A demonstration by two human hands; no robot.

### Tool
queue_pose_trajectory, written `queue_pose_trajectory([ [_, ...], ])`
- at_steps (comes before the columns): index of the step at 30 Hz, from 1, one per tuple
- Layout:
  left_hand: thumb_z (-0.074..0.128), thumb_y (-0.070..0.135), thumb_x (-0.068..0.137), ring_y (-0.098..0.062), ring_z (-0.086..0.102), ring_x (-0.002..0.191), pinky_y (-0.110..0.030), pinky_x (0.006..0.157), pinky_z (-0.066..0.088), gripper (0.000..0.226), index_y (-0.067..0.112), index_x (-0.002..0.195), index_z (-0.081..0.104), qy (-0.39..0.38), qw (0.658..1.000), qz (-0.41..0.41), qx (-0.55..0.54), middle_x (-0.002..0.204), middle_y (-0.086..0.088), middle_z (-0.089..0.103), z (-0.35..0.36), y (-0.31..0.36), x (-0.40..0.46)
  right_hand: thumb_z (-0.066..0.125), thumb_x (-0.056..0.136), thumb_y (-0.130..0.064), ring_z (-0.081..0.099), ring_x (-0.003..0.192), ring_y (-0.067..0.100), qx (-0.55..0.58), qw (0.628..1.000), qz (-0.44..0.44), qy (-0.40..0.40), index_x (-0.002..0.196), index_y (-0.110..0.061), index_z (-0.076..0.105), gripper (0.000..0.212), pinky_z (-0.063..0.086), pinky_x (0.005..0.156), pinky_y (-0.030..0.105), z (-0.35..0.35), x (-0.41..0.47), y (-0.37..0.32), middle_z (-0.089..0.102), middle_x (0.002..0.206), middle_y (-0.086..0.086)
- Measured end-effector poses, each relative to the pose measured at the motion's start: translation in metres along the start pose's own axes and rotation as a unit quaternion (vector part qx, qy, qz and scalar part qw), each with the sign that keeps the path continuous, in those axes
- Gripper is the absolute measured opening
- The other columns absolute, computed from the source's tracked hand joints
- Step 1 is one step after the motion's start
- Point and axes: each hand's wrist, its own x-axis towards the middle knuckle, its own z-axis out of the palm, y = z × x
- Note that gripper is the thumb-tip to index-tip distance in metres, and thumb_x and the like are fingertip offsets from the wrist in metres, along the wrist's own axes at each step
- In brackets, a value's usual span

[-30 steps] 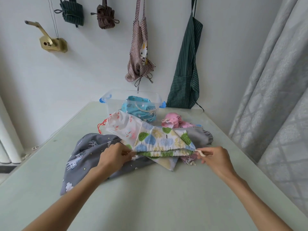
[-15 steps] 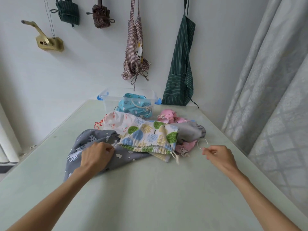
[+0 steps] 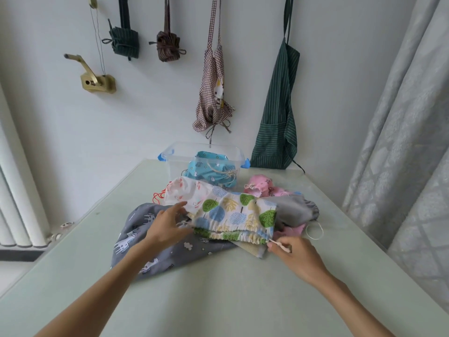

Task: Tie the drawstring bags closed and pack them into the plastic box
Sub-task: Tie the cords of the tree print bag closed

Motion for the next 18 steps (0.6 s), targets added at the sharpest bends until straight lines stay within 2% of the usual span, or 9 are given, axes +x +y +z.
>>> queue_pose_trajectory([
  [2, 0.065, 0.028, 0.080, -0.024, 0.054, 0.118, -0.036, 0.092, 0.048, 0.053, 0.019, 0.131, 0.051, -0.016, 0.985, 0.015, 0.168, 0.120, -0.001, 0.063, 0.002, -0.003, 0.005, 0.063, 0.084, -0.045, 0.042, 0.053, 0.004, 0.018, 1.000, -0.013, 0.004, 0.062, -0.028, 0.060, 0.028, 0.033, 0.053, 0.025, -0.002, 0.001, 0.000, 0.048, 0.058, -0.011],
  [4, 0.056, 0.035, 0.088, -0.025, 0.060, 0.108, -0.031, 0.076, 0.048, 0.031, 0.024, 0.117, 0.059, -0.013, 0.955, 0.025, 0.294, 0.112, -0.001, 0.067, 0.007, -0.001, 0.005, 0.061, 0.085, -0.045, 0.053, 0.064, 0.008, 0.017, 1.000, -0.025, -0.005, 0.073, -0.027, 0.064, 0.022, 0.042, 0.061, 0.029, -0.004, 0.002, -0.003, 0.057, 0.070, -0.010],
  [5, 0.052, 0.037, 0.091, -0.025, 0.062, 0.101, -0.031, 0.068, 0.044, 0.025, 0.024, 0.110, 0.062, -0.002, 0.943, 0.042, 0.331, 0.106, -0.002, 0.068, 0.008, 0.002, 0.003, 0.058, 0.087, -0.045, 0.055, 0.067, 0.011, 0.009, 0.999, -0.038, -0.013, 0.073, -0.027, 0.062, 0.023, 0.043, 0.063, 0.031, -0.005, 0.002, -0.005, 0.058, 0.072, -0.010],
  [7, 0.045, 0.042, 0.096, -0.025, 0.063, 0.089, -0.031, 0.059, 0.038, 0.028, 0.021, 0.097, 0.064, 0.009, 0.916, 0.104, 0.388, 0.094, -0.001, 0.067, 0.010, 0.008, -0.001, 0.048, 0.092, -0.044, 0.052, 0.070, 0.013, -0.030, 0.997, -0.071, -0.029, 0.072, -0.028, 0.053, 0.026, 0.042, 0.064, 0.033, -0.005, 0.001, -0.008, 0.052, 0.071, -0.013],
  [10, 0.039, 0.038, 0.099, -0.026, 0.061, 0.079, -0.037, 0.058, 0.037, 0.036, 0.014, 0.083, 0.060, 0.017, 0.898, 0.223, 0.379, 0.078, -0.003, 0.061, 0.003, 0.010, -0.014, 0.029, 0.098, -0.043, 0.054, 0.076, 0.020, -0.123, 0.985, -0.117, -0.032, 0.090, -0.029, 0.047, 0.025, 0.040, 0.064, 0.034, -0.012, -0.004, -0.003, 0.048, 0.073, -0.014],
  [12, 0.037, 0.034, 0.099, -0.027, 0.061, 0.076, -0.036, 0.056, 0.039, 0.037, 0.012, 0.081, 0.060, 0.030, 0.886, 0.293, 0.359, 0.073, -0.004, 0.062, -0.005, 0.006, -0.022, 0.025, 0.100, -0.039, 0.058, 0.084, 0.028, -0.174, 0.977, -0.121, -0.025, 0.099, -0.028, 0.047, 0.024, 0.042, 0.067, 0.035, -0.023, -0.008, 0.009, 0.058, 0.083, -0.008],
  [15, 0.005, 0.052, 0.095, -0.022, 0.061, 0.079, -0.031, 0.060, 0.040, 0.067, 0.014, 0.087, 0.060, 0.025, 0.873, 0.309, 0.377, 0.076, -0.001, 0.064, -0.012, 0.008, -0.035, 0.028, 0.101, -0.033, 0.057, 0.091, 0.030, -0.255, 0.959, -0.124, -0.011, 0.092, -0.022, 0.045, 0.022, 0.025, 0.065, 0.032, -0.036, -0.011, 0.028, 0.065, 0.097, 0.005],
  [16, 0.002, 0.055, 0.094, -0.020, 0.060, 0.082, -0.031, 0.066, 0.044, 0.070, 0.016, 0.089, 0.060, 0.013, 0.874, 0.306, 0.377, 0.078, 0.001, 0.063, -0.011, 0.007, -0.037, 0.030, 0.101, -0.031, 0.056, 0.091, 0.030, -0.278, 0.951, -0.136, -0.005, 0.092, -0.021, 0.047, 0.022, 0.019, 0.065, 0.029, -0.038, -0.011, 0.032, 0.065, 0.098, 0.005],
  [18, 0.021, 0.046, 0.098, -0.019, 0.058, 0.089, -0.034, 0.076, 0.046, 0.047, 0.018, 0.095, 0.059, -0.010, 0.883, 0.295, 0.365, 0.084, 0.003, 0.061, -0.011, 0.001, -0.040, 0.031, 0.101, -0.031, 0.056, 0.091, 0.030, -0.302, 0.944, -0.133, 0.005, 0.094, -0.018, 0.050, 0.023, 0.016, 0.064, 0.027, -0.044, -0.009, 0.040, 0.065, 0.097, 0.005],
])
